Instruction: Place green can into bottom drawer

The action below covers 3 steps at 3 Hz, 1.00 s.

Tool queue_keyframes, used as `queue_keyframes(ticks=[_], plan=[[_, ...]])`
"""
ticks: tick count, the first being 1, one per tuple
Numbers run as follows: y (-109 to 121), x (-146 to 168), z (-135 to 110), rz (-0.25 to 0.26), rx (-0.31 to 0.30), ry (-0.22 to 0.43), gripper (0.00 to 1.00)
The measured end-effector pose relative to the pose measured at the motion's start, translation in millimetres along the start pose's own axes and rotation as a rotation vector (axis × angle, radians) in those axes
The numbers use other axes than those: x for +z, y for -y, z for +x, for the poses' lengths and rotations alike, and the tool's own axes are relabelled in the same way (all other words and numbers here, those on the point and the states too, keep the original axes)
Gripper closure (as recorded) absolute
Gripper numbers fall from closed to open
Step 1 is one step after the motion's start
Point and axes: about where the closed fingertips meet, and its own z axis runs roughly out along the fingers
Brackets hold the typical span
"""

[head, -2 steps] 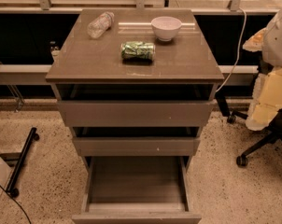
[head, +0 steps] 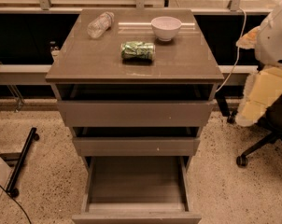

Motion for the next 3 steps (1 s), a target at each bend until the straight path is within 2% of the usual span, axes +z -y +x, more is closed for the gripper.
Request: queue_keyframes(ticks=[2,3], plan=[[32,30,-39,0.01,-0.001,0.179,0.0],[55,50,-53,-0.024,0.002,0.23,0.0]])
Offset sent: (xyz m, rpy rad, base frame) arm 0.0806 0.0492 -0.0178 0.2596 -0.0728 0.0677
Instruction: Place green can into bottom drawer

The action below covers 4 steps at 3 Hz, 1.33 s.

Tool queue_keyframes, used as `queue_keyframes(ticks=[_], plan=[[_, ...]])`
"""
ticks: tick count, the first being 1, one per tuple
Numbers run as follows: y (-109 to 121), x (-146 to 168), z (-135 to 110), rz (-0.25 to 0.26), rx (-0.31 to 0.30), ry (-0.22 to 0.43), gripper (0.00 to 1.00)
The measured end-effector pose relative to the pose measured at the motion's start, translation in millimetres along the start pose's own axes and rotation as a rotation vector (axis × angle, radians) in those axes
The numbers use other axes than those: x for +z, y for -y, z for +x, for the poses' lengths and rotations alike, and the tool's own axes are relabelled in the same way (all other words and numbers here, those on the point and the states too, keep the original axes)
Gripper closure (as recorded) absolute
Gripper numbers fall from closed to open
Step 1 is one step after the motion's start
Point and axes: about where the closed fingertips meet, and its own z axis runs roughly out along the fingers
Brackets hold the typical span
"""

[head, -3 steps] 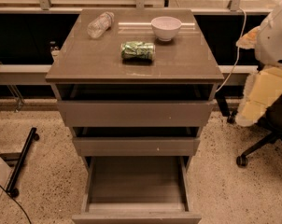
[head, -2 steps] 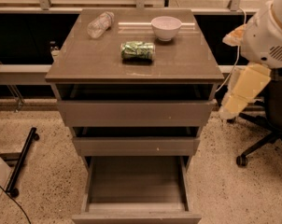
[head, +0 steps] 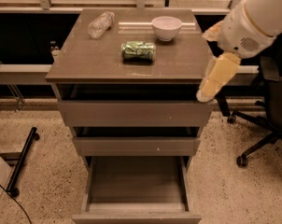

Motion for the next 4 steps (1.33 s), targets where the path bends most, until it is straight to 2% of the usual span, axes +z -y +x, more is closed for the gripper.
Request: queue_keyframes(ticks=[1,2,3,4], plan=[[5,3,-1,-0.001,0.001,0.007,0.0],[8,8,-7,0.023,0.018,0.059,0.0],[44,38,-35,0.079,0.072,0.222,0.0],[80,62,-58,0.092,0.09,0.324,0.0]])
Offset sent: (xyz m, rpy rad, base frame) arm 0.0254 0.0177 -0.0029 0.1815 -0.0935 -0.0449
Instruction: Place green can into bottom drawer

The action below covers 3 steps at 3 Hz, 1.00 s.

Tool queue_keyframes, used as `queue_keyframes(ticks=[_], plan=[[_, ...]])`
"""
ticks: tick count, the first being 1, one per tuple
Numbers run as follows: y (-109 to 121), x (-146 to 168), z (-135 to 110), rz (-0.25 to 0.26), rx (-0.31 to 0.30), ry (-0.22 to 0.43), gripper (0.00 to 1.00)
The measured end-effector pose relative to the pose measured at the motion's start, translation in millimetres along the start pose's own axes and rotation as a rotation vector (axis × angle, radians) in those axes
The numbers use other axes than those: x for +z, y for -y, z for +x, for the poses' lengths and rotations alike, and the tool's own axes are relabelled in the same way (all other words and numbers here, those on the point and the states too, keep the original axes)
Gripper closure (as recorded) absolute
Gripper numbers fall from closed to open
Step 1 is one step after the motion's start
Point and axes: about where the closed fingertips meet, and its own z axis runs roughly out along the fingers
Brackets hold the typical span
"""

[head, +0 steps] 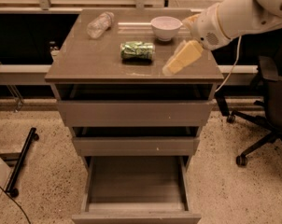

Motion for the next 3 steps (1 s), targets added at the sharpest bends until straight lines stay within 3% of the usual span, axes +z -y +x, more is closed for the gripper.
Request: queue_keyframes(ticks=[1,3], plan=[[33,50,-17,-0.023,0.048,0.104,0.0],[60,119,-24,-0.107,0.094,0.123,0.0]])
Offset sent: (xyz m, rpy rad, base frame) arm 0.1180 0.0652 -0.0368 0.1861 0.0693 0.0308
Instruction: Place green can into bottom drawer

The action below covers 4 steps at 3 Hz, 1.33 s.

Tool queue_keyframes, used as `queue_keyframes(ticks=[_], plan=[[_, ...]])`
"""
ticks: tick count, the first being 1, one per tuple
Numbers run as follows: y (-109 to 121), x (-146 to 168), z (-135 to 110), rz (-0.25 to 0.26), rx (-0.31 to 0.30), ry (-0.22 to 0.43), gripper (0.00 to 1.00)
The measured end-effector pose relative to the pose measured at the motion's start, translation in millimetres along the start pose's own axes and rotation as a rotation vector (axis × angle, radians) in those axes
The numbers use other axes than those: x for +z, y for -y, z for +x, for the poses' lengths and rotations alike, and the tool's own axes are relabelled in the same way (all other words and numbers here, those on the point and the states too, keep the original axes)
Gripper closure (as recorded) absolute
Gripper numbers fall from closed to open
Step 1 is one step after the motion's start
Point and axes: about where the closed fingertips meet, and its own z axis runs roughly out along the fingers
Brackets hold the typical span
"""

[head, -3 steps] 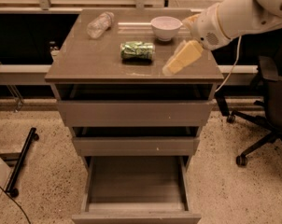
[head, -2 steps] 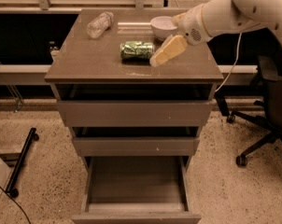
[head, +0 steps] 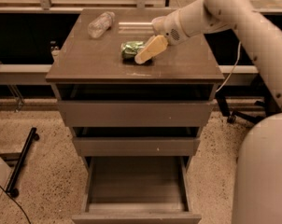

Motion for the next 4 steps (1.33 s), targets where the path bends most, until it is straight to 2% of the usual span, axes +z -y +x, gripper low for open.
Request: queue_keyframes(ticks=[2,3,4], plan=[[17,56,14,-0.091,0.052,-0.039,0.03],[20,70,24,-0.113,0.087,-0.054,0.25],[21,71,29,-0.113,0.099,-0.068,0.49]])
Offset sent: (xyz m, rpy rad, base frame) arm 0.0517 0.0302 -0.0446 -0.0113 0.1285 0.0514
